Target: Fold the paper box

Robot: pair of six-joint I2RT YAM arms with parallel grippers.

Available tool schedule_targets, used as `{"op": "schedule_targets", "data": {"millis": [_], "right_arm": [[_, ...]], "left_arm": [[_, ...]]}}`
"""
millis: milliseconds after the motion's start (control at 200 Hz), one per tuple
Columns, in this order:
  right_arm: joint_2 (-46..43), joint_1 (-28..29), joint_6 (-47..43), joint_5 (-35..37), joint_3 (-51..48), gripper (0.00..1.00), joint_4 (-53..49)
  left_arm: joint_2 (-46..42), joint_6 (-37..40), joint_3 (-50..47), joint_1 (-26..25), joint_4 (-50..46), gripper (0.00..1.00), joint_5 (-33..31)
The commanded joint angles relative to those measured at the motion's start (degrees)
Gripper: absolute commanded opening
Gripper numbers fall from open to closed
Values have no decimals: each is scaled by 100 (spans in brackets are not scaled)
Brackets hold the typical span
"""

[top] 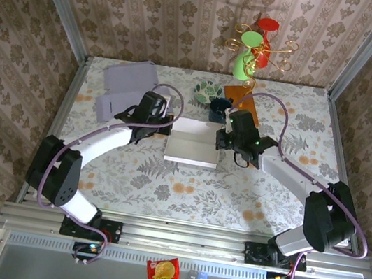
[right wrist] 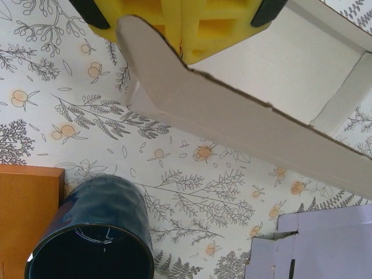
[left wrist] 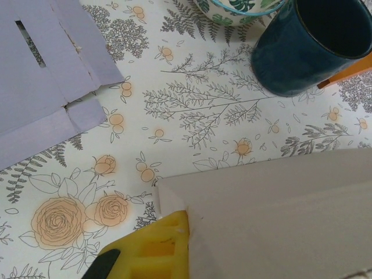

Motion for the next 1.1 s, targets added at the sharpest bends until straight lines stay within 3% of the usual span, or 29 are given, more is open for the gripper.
{"op": "schedule_targets", "data": {"millis": [0,270,390,795,950,1095], "right_arm": [[-149,152,-187,116,-180,0,353],[-90,217,-132,324,-22,0,244],[-2,217,-159,384,153,0,143],[-150,224,-42,300,-334,1,114],[-230,226,109,413,-273,6,-206],[-356,226,698,487,77,27,-924]], "left_arm": [[-155,-331,-121,-151,277,6,333],[64,-1361,516,-163,-572,5,245],[212,-1308,733,-169,-792,5,237],[-105,-1160,-376,-341,22,5,151],[-187,-1070,-486,-452,-46,5,-13],[-261,-983,-481,-590,-219,5,-329]]}}
